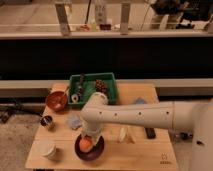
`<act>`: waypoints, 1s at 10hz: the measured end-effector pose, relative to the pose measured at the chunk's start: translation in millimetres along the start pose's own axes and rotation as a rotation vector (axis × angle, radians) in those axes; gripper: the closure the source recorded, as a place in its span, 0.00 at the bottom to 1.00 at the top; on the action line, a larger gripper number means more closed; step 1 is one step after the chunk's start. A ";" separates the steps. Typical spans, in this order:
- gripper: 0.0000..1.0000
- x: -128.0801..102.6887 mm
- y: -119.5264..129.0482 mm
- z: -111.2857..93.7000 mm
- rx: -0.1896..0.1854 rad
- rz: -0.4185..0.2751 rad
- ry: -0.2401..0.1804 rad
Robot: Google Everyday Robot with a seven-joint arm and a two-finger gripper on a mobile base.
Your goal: Place apple in table surface
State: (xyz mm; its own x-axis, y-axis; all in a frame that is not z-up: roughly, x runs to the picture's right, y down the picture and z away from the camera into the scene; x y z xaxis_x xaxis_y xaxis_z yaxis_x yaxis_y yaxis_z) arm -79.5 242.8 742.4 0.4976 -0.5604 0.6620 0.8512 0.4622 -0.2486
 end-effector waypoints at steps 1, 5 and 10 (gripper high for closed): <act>0.44 -0.6 0.1 2.1 -0.003 0.002 -0.003; 0.36 -3.5 -0.7 8.4 -0.016 -0.001 -0.015; 0.36 -5.4 -2.0 13.5 -0.031 -0.017 -0.028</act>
State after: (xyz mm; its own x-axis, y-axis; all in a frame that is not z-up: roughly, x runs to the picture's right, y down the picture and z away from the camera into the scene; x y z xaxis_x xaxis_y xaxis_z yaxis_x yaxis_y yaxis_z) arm -86.1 254.2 748.8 0.4783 -0.5487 0.6857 0.8646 0.4310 -0.2583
